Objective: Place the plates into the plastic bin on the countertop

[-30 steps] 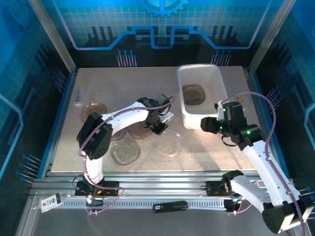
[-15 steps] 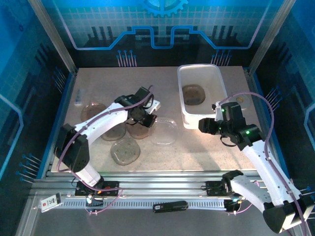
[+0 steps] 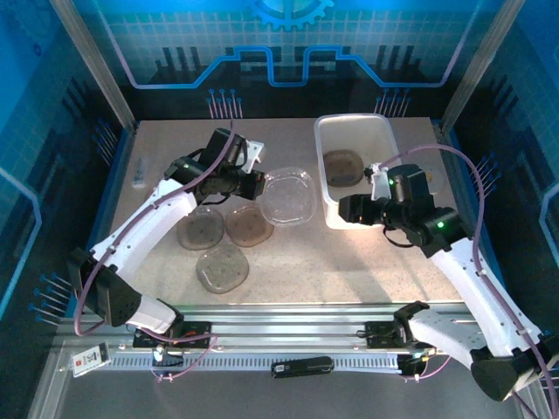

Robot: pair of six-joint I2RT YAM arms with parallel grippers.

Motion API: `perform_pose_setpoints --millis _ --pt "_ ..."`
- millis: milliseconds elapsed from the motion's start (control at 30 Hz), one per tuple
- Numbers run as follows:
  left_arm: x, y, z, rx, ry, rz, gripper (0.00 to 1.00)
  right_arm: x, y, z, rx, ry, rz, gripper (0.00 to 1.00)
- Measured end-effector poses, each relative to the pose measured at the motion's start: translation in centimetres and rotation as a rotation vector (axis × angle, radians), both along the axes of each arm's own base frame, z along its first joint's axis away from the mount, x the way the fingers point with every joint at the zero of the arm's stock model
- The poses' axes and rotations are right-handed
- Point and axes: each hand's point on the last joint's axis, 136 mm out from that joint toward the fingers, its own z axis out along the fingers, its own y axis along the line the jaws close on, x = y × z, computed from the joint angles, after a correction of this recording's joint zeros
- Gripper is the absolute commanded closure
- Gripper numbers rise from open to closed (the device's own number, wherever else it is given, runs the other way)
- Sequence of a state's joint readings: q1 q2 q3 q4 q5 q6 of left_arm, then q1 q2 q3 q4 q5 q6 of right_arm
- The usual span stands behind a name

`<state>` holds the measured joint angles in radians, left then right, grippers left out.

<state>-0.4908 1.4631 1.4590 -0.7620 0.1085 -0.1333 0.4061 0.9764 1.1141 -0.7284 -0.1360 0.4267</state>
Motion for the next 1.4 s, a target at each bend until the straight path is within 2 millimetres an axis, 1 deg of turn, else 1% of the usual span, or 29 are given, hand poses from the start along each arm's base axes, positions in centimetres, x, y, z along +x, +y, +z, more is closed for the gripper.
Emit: perform_pose_setpoints --millis 100,200,300,433,500,633,900,1000,1067,1167,1267,1400 --pt "-0.1 -0.5 0.7 -0.016 -0.006 0.001 1.00 0.1 0.8 1.4 0.015 -0.030 0.023 0.42" --pt "-0.5 -1.3 1.2 -0.022 -0.017 -0.013 1.00 0.3 1.5 1.9 0.018 -0.035 0.043 0.43" --pt "-1.1 -2.6 1.9 -0.029 -0.031 -0.041 1.00 0.6 2.1 1.4 0.006 -0.019 0.055 0.44" --pt "-1.9 -3.7 2.3 -0.041 -0.032 -0.063 1.00 1.0 2.5 0.4 -0.030 0.001 0.051 0.46" --pt "-2.1 -4.0 2.4 -0.042 -0.034 -0.068 1.00 1.3 2.4 -0.1 -0.054 0.007 0.036 0.48" --pt "-2.2 -4.2 2.4 -0.040 -0.036 -0.074 1.00 1.6 1.7 -0.4 -0.085 0.003 0.001 0.53" --pt "-2.7 -5.1 3.8 -0.055 -0.063 -0.098 1.00 1.8 1.4 -0.4 -0.096 -0.001 -0.014 0.65" --pt "-2.9 -5.3 4.2 -0.056 -0.067 -0.105 1.00 1.8 1.4 -0.5 -0.094 0.000 -0.015 0.73" --pt "-3.0 -5.5 4.2 -0.053 -0.068 -0.107 1.00 1.9 1.5 -0.4 -0.092 -0.005 -0.014 0.80" --pt "-3.0 -5.7 4.2 -0.048 -0.069 -0.110 1.00 1.9 1.6 -0.3 -0.087 -0.006 -0.011 0.87" --pt "-3.0 -5.9 4.2 -0.044 -0.071 -0.112 0.99 1.9 1.7 -0.5 -0.084 -0.002 -0.012 0.89" --pt "-2.7 -5.9 4.2 -0.035 -0.073 -0.105 0.99 1.9 1.7 -0.6 -0.085 -0.001 -0.010 0.95"
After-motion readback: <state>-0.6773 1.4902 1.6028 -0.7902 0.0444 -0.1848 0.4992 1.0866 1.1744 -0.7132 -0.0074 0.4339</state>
